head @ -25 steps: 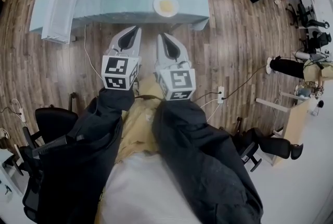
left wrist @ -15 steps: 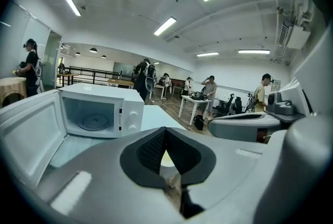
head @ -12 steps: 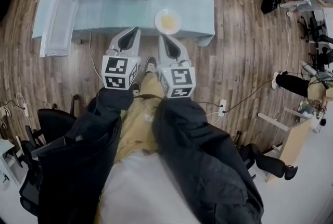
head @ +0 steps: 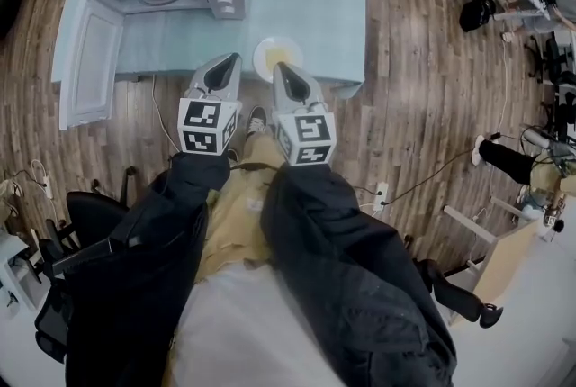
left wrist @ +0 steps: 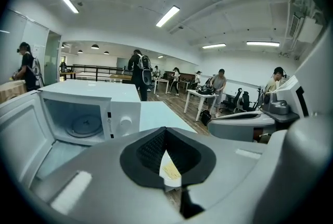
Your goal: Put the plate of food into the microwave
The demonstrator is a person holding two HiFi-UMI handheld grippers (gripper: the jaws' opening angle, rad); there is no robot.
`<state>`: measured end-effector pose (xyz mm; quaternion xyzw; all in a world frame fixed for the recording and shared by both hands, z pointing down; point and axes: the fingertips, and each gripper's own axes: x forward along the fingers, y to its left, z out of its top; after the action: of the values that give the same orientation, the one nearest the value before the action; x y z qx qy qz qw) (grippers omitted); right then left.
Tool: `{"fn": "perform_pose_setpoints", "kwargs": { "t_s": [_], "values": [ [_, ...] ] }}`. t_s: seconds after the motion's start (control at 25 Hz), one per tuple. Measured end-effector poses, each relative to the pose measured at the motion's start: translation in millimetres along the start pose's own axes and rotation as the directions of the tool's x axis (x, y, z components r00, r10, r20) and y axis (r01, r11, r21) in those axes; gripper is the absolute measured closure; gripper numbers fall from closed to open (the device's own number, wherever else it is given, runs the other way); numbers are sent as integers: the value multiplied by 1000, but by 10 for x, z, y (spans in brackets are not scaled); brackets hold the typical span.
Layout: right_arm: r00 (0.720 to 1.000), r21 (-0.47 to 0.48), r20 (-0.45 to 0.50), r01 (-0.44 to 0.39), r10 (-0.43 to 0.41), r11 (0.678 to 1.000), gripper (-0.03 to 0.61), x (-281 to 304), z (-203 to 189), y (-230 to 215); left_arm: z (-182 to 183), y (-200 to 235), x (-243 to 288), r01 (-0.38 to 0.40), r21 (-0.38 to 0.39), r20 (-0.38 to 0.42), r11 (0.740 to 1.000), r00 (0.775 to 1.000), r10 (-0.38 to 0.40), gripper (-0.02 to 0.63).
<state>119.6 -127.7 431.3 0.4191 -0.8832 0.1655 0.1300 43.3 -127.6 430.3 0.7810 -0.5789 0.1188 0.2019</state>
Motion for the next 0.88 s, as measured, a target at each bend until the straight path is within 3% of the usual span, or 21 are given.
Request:
{"fn": "perform_pose_setpoints", "kwargs": {
  "t_s": [0.16,0.36,0.6,0.88],
  "values": [
    [997,19,-57,-58,59,998,583,189,-168,-117,-178,50,188,-16,-18,-57,1000,998,15,618],
    [987,69,-146,-55,64,996,583,314,-526,-294,-512,161,323,-40,-53,-142,998,989,32,618],
    [964,141,-263,3,35,990,583,343,-1088,-476,-928,267,394,-20,-79,-239,997,971,1,618],
    [925,226,-381,109,-15,968,583,397,-1683,-542,-1346,421,456,55,-93,-357,994,930,-85,618]
  ]
}}
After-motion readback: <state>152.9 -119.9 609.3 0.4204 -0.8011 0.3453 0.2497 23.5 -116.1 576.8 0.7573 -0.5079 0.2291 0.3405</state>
